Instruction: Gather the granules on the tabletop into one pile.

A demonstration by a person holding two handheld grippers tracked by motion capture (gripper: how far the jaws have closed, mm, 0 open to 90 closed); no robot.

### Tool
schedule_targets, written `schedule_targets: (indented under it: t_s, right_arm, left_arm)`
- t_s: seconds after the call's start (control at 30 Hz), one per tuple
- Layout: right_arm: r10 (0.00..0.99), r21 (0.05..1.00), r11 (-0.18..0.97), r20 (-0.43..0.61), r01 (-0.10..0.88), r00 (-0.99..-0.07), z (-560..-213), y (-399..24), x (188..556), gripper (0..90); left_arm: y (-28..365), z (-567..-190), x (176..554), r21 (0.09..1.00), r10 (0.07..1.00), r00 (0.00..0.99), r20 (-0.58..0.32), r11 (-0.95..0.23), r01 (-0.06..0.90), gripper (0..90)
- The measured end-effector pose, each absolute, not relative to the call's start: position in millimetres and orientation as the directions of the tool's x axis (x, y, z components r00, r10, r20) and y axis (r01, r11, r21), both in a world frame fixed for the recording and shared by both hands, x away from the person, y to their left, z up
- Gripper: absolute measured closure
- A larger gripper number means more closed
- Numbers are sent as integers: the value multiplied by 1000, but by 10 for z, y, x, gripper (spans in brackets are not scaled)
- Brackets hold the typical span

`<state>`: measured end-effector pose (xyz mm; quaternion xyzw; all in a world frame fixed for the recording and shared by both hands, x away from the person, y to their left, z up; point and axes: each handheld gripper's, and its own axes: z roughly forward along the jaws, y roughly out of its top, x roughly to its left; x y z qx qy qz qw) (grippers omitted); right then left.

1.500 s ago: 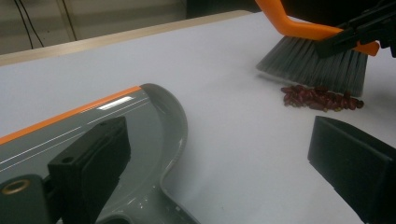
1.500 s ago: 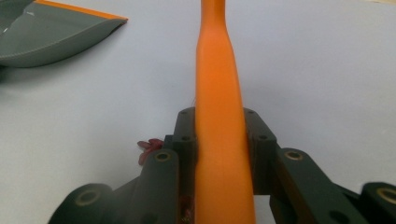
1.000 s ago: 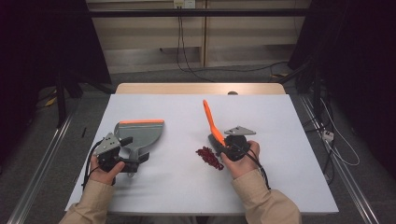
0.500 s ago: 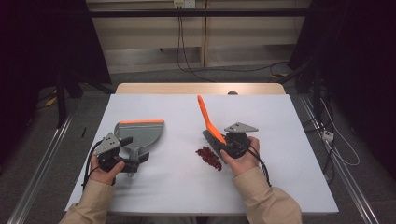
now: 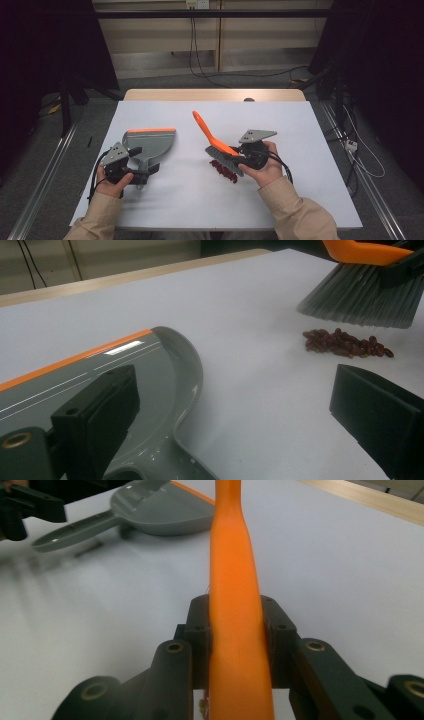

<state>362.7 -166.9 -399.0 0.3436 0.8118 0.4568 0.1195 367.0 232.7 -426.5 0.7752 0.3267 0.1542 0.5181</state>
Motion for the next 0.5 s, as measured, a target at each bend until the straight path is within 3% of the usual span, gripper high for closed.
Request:
schedule_targets:
  t_s: [0.23,0.5]
  right_arm:
    - [568,832,377,139,407,-811,-3974,-1630,3640,714]
    - [415,822,486,83,297,-906,-4003,-1597,3661,714]
  left_arm:
    - [2334,-4266,3673,904,667,738,-101,-249,348,56]
    - [2340,-4269,3679,904,670,735,-103,-246,351,56]
